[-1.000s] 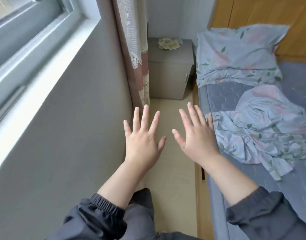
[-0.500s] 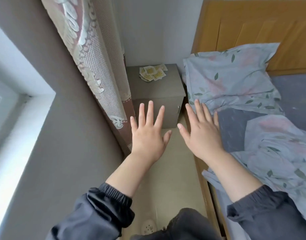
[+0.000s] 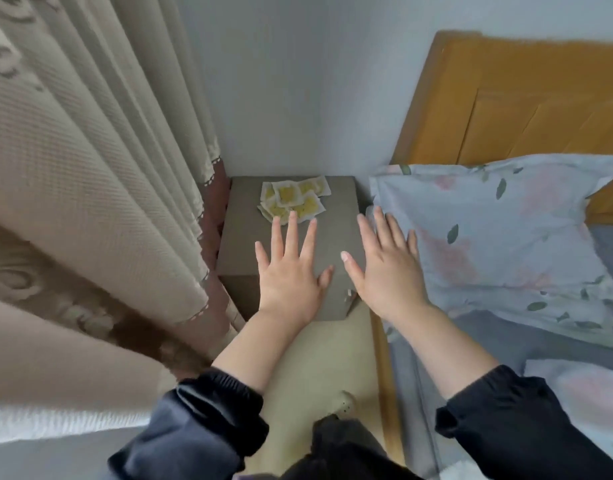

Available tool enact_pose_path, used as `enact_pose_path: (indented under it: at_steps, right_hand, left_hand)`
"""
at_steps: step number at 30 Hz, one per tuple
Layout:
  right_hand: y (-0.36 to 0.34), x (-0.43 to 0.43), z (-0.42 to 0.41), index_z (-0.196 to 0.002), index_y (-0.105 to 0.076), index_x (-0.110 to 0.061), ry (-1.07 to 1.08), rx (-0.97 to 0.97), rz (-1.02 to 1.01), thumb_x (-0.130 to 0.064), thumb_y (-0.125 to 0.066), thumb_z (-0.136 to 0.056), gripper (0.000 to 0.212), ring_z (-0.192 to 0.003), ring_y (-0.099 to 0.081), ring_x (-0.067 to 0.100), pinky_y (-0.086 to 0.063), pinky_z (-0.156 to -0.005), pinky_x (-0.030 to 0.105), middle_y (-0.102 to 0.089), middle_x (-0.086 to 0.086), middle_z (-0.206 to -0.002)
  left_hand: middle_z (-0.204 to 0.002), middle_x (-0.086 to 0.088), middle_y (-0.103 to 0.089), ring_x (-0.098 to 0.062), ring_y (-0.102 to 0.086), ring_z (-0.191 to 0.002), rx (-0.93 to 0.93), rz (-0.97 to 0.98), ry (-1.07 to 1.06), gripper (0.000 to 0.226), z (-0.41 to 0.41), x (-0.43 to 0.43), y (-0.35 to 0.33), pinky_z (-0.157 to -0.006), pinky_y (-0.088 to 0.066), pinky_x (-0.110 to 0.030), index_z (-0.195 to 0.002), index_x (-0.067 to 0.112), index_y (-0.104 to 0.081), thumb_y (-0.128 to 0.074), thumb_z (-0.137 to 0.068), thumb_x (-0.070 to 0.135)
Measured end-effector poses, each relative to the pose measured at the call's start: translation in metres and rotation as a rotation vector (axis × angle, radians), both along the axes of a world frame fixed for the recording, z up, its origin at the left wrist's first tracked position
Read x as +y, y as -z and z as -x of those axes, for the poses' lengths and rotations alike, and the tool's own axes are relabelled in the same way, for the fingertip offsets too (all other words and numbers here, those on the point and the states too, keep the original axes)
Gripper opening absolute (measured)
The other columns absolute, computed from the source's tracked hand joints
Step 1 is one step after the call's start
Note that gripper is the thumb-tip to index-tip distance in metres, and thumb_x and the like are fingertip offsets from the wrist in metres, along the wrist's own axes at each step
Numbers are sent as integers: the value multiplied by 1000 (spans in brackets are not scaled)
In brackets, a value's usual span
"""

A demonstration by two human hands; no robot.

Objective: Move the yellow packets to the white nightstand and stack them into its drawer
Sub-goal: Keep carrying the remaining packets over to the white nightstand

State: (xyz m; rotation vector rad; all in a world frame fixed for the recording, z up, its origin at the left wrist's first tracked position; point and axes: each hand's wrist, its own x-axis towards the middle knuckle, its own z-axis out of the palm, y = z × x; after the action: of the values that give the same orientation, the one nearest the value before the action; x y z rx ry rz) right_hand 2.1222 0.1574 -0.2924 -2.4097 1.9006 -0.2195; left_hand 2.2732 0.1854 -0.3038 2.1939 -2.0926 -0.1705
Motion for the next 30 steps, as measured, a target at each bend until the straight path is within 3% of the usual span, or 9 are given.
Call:
enact_pose_path:
  at_steps: [6,11,20,22,26,30]
  right_hand:
    - [18,-117,-12,-152,-16,-18,-85,9,-71,-61,-3,-87,79,-147,-9,25,-9,-117,48,-8,7,-160]
    - [56,-191,-49,-149,-27,-13,-110,-3,-141,-59,-10,-88,78,-145,-21,29,-21,-114,55,-21,12,-157]
    - [109,-295,-109,-149,-27,-13,-93,19,-199,-62,-2,-86,83,-145,-17,29,-17,-115,53,-19,12,-158]
    - [125,-308,-113,-149,-28,-13,-85,2,-226,-61,-4,-87,82,-145,-20,29,-20,-115,53,-22,12,-157]
    - [168,-323,-115,-151,-20,-17,-92,1,-316,-62,-7,-91,76,-146,-15,25,-18,-117,49,-18,7,-159]
    - [212,-332,-112,-153,-11,-17,-115,67,-447,-57,-17,-95,70,-148,-8,23,-13,-119,44,-8,5,-161]
  left_hand:
    - [-160,-5,17,-28,17,-146,44,-43,-117,75,-19,-101,14,-116,-4,-55,-153,23,10,-32,-97,53]
    - [-161,-5,13,-27,14,-147,134,-67,-216,74,-60,-171,48,-115,-5,-56,-153,24,4,-38,-97,49]
    - [-161,-3,12,-25,13,-147,302,-196,-283,72,-113,-274,134,-116,-1,-53,-153,27,5,-35,-98,49]
    - [-162,-5,1,-24,2,-148,462,-197,-352,68,-117,-287,156,-119,-7,-48,-154,24,-3,-38,-99,44]
    - [-157,-6,-24,-21,-24,-143,1070,-325,-761,58,-120,-303,212,-112,-22,-32,-151,13,-20,-43,-101,29]
    - [-153,-11,-32,-25,-34,-139,1230,-346,-1012,62,-122,-315,259,-109,-29,-33,-151,8,-19,-48,-98,21]
